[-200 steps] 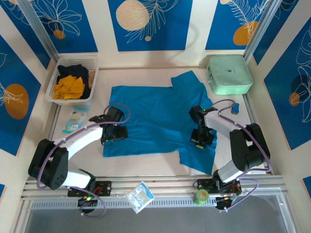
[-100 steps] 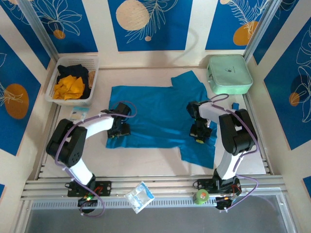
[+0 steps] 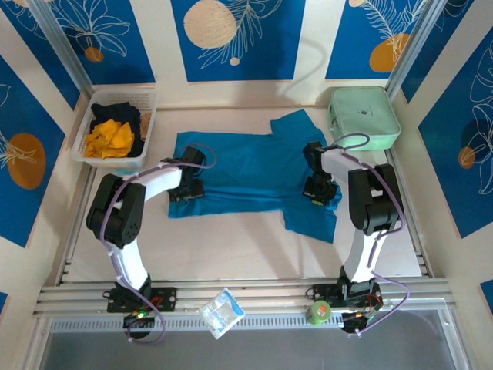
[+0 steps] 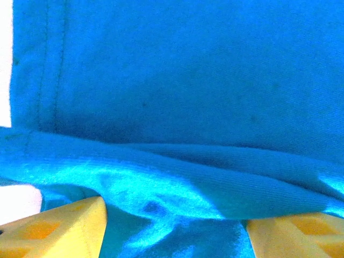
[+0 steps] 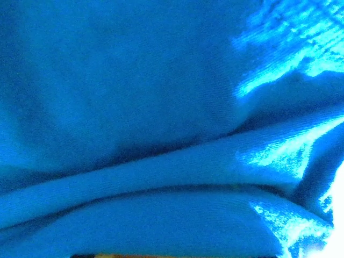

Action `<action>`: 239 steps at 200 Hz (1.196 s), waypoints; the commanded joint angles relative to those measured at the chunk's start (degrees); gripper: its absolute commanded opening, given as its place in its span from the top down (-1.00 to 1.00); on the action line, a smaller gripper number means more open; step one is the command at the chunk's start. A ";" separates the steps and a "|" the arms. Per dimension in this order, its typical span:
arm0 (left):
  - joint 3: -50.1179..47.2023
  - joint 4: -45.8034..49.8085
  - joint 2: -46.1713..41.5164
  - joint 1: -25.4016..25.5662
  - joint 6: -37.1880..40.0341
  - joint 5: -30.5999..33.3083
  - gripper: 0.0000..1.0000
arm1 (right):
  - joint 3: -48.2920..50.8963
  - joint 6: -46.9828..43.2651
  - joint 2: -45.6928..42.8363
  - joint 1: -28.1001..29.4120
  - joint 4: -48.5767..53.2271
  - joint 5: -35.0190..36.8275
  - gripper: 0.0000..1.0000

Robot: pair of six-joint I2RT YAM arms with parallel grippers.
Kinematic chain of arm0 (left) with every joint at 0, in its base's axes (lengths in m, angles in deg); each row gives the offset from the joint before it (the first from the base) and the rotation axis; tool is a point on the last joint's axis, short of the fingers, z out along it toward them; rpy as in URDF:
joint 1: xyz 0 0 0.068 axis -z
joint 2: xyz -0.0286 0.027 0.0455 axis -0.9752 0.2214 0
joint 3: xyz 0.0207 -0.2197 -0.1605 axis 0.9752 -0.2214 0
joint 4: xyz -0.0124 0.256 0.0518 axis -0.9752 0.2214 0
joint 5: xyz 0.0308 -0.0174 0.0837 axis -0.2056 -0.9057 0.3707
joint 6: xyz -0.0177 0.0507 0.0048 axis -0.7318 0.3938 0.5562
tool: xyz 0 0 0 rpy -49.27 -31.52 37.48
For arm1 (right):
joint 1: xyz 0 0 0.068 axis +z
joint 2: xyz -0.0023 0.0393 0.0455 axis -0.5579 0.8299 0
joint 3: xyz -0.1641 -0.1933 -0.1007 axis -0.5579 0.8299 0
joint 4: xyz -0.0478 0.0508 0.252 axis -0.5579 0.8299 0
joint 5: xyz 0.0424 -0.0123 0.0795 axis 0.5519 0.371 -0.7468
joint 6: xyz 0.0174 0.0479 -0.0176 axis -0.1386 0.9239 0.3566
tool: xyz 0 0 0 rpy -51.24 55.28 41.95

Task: Fold and stack the t-shirts

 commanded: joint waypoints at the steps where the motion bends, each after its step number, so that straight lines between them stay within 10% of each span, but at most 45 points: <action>1: 1.20 3.99 2.56 -1.12 1.69 3.11 -0.36 | -1.25 -1.86 0.12 -0.25 -0.69 -2.47 1.00; 77: 19.04 14.32 -2.76 -0.10 6.43 3.04 -0.58 | -16.22 -11.85 -8.21 0.56 3.69 -10.12 0.66; 239: 52.75 12.41 34.88 -9.02 7.79 -2.02 -0.46 | -71.01 -22.73 42.20 -4.40 11.88 -4.07 1.00</action>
